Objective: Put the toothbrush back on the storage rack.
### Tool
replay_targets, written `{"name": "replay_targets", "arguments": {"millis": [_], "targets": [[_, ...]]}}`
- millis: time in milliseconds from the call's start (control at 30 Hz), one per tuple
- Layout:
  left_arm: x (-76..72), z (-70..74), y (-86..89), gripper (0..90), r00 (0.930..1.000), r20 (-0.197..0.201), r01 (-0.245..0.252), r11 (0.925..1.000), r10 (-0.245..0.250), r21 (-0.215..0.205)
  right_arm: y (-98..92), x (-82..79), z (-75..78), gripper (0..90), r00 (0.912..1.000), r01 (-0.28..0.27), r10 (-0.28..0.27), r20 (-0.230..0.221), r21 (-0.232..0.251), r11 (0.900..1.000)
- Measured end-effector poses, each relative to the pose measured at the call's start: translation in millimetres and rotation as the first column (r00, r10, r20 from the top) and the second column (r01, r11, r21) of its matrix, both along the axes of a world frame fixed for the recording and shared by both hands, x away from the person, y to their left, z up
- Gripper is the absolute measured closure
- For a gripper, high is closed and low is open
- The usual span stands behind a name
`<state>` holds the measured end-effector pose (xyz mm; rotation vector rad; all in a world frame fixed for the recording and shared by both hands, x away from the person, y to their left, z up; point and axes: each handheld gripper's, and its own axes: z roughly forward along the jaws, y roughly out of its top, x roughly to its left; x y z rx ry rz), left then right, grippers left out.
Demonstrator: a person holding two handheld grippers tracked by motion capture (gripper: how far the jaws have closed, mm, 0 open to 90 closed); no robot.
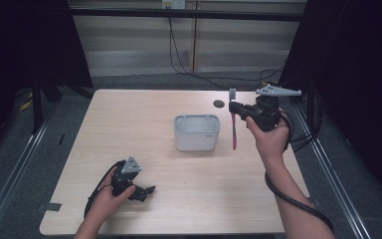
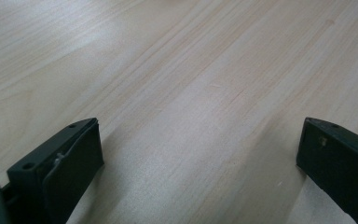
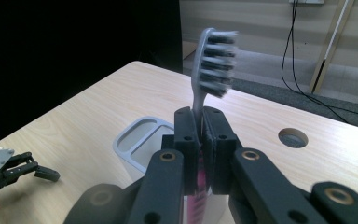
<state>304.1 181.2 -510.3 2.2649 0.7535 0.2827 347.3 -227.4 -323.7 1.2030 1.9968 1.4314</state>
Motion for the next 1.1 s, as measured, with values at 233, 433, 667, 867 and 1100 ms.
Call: {"name": "replay_targets", "arguments": {"millis": [233,433,667,867,1100], "targets": [[-0.1,0.0,0.0,0.0,1.0,-0.001,0.0,1.0,0.0,0.0,4.0,2.2,3.3,85.1,0.9999,0.004,-0.005,0.012,0.005,1.0],[-0.1,0.0,0.0,0.0,1.0,-0.001,0.0,1.0,0.0,0.0,3.4,6.0,4.3,85.0,0.9999,0.003,-0.003,0.013,0.025,1.0],[-0.1,0.0,0.0,0.0,1.0,-0.001,0.0,1.0,0.0,0.0,1.4,9.9,3.8,85.0,0.9998,0.015,-0.015,0.016,0.046,0.999],[-0.1,0.0,0.0,0.0,1.0,-0.001,0.0,1.0,0.0,0.0,1.2,12.0,6.4,85.0,0.9994,0.021,-0.022,0.026,0.058,0.998],[-0.1,0.0,0.0,0.0,1.0,-0.001,0.0,1.0,0.0,0.0,2.6,14.8,11.0,85.0,0.9987,0.032,-0.034,0.039,0.055,0.998]]}}
